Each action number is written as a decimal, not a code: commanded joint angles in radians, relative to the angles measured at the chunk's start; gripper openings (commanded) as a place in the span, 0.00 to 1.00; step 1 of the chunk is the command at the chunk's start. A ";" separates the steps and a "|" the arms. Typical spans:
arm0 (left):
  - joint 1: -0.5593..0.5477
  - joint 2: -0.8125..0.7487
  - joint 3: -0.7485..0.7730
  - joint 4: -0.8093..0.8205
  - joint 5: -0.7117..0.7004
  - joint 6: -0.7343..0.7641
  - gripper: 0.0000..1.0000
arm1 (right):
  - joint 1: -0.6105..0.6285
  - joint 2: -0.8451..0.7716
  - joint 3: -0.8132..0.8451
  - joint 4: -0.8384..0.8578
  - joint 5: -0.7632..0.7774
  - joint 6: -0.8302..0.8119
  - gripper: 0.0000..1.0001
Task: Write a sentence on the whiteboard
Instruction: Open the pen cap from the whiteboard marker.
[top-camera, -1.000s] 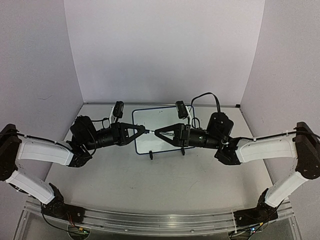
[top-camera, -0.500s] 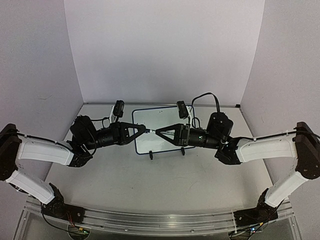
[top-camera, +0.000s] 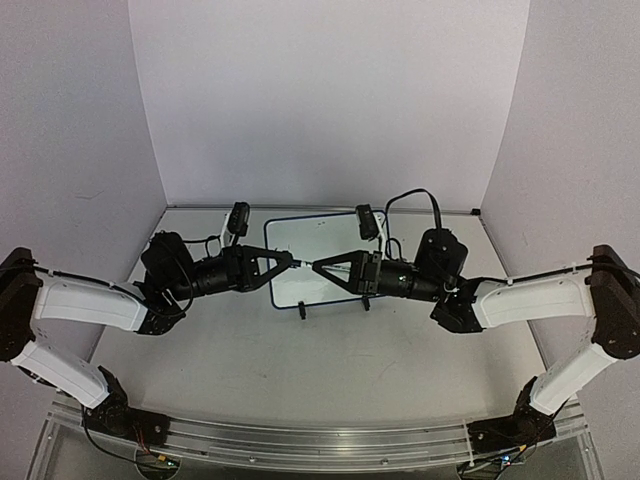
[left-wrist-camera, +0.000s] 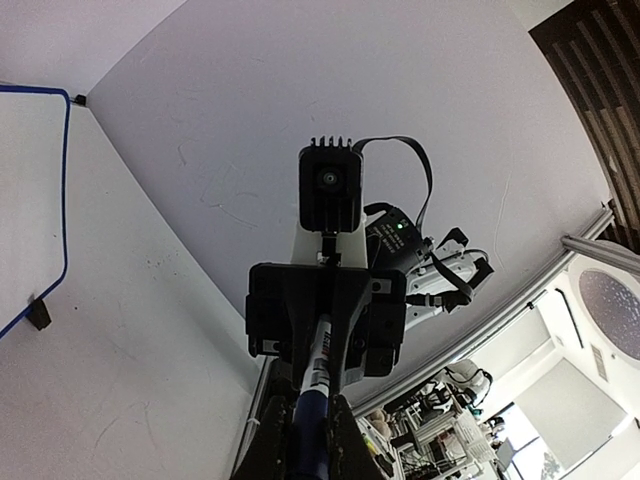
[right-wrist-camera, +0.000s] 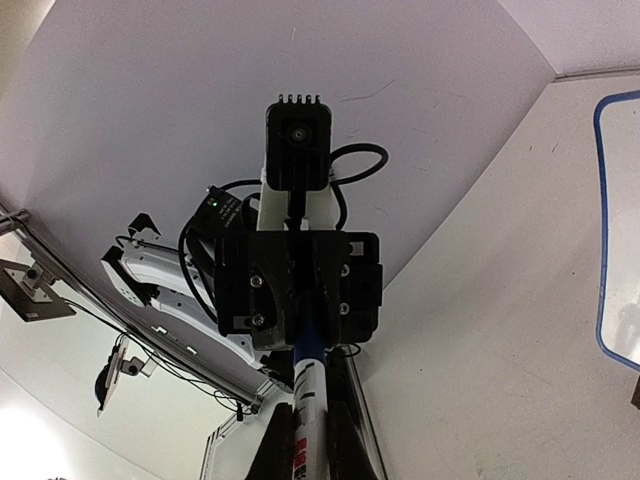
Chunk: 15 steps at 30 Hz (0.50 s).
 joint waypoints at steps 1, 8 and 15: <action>0.013 -0.087 0.029 -0.114 -0.057 0.037 0.00 | -0.035 -0.052 -0.032 0.071 0.010 0.015 0.00; 0.149 -0.277 0.004 -0.363 -0.111 0.054 0.00 | -0.127 -0.101 -0.102 0.073 -0.034 0.036 0.00; 0.209 -0.343 0.022 -0.604 -0.153 0.124 0.00 | -0.171 -0.146 -0.144 0.071 -0.075 0.034 0.00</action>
